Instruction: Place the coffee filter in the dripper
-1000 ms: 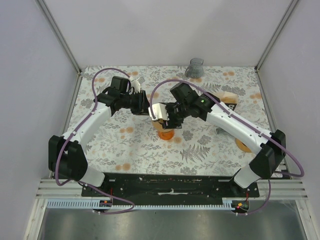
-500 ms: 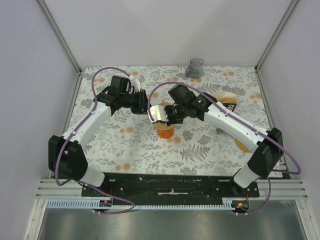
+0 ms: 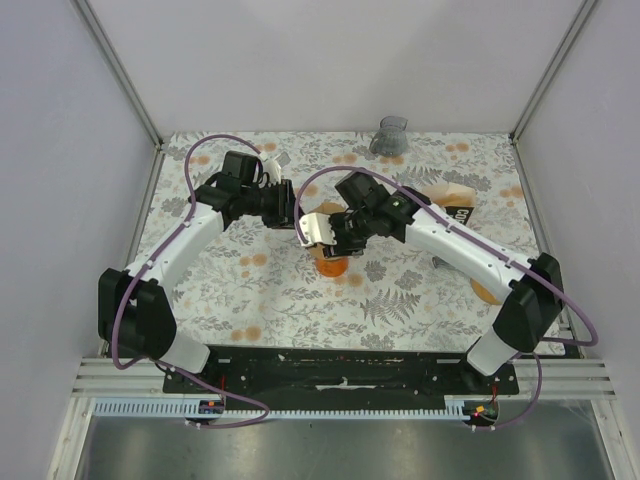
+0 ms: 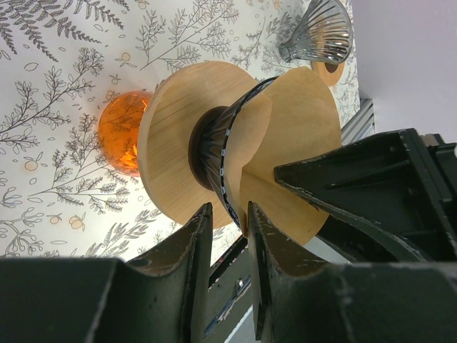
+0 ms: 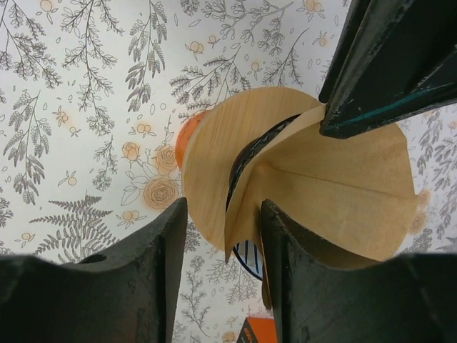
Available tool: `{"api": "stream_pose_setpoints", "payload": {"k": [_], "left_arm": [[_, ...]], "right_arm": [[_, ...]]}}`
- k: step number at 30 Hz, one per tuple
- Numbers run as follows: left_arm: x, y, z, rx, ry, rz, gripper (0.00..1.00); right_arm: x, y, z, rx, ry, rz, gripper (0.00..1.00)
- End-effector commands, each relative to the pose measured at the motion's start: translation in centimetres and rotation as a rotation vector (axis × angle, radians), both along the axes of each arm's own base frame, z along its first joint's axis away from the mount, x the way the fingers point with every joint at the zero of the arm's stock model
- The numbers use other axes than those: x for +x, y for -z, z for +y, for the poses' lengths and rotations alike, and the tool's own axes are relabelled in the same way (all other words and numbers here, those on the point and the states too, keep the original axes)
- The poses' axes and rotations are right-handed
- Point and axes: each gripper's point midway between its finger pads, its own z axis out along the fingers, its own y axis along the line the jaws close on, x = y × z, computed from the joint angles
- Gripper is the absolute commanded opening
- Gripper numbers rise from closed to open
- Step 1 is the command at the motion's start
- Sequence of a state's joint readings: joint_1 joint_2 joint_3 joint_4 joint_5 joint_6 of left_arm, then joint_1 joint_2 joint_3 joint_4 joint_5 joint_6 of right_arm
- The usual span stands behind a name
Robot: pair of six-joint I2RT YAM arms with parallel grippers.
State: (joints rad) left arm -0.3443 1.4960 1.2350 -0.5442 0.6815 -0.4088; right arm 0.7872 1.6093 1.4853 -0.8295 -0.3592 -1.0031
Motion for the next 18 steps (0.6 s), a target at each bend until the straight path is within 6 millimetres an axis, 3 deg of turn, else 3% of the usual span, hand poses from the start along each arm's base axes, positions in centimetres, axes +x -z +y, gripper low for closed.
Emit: {"api": "stream_pose_setpoints", "payload": {"k": [1,5,10,15,18], "left_arm": [[0.7,-1.3,-0.2,-0.001,0.017,-0.062,0.33],[0.7,-1.2,-0.2,-0.001,0.016,-0.06,0.33],[0.7,-1.2,-0.2,-0.001,0.017,-0.06,0.33],[0.7,-1.3,-0.2,-0.002,0.016,-0.059,0.33],[0.7,-1.5,-0.2,-0.004,0.018,-0.066,0.33]], "right_arm": [[1.2,0.3,0.6,-0.015,0.012,-0.023,0.49],[1.9,1.6,0.3,-0.062,0.026,-0.026,0.38],[1.7,1.7,0.3,-0.062,0.018,-0.024,0.2],[1.6,1.6,0.2,-0.065,0.007,-0.035,0.11],[1.5,1.7,0.0,-0.07,0.003,-0.037,0.11]]}}
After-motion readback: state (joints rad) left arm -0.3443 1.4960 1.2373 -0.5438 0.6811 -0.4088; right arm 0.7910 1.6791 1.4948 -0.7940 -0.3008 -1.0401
